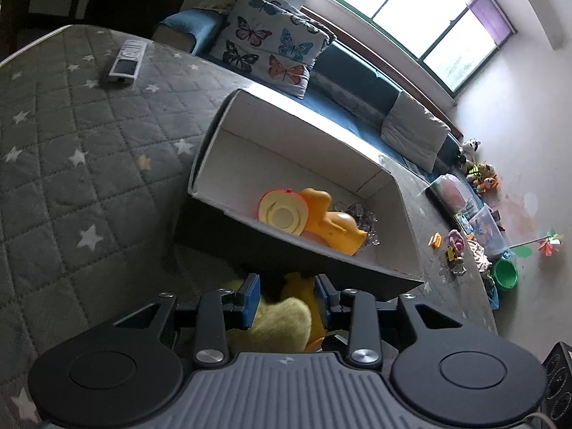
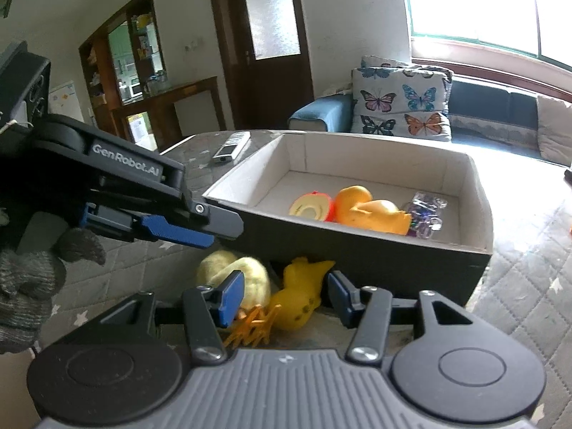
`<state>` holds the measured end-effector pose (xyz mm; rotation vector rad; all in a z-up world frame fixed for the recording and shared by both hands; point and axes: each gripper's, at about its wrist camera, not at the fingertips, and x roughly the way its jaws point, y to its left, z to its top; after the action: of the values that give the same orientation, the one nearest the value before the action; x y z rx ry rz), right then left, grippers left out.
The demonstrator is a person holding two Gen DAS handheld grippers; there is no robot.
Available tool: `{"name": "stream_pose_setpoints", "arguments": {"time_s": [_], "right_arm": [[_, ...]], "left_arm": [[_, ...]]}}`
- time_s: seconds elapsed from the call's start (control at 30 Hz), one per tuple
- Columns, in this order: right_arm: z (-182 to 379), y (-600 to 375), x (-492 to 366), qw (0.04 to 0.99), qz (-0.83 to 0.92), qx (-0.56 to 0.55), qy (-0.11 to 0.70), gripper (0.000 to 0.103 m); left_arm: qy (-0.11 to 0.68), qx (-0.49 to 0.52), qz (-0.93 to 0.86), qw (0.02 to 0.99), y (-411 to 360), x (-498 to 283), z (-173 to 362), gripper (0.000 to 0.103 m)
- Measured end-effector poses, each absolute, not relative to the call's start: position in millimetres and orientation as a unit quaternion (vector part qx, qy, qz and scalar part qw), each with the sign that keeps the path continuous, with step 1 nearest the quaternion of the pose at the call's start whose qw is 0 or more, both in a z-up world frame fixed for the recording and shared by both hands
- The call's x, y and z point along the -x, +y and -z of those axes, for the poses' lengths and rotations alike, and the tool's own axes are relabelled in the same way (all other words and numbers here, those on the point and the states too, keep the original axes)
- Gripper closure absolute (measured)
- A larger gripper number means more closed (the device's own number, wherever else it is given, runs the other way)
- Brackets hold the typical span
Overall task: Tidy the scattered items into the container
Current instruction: 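Move the right gripper down toward the yellow plush duck beside the box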
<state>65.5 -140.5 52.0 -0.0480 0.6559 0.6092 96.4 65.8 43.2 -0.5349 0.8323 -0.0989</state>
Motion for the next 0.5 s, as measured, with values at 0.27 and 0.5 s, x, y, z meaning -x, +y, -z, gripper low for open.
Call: {"name": "stream_pose_setpoints", "arguments": {"time_s": [0.27, 0.5], "right_arm": [[-51, -122, -58, 0.896, -0.316, 0.035, 0.312, 0.044], [-42, -110, -56, 0.888, -0.328, 0.051, 0.317, 0.04]], "left_arm": [[0.401, 0.258, 0.027, 0.879, 73, -83, -35, 0.067], [0.392, 0.221, 0.002, 0.893, 69, -75, -33, 0.067]]}}
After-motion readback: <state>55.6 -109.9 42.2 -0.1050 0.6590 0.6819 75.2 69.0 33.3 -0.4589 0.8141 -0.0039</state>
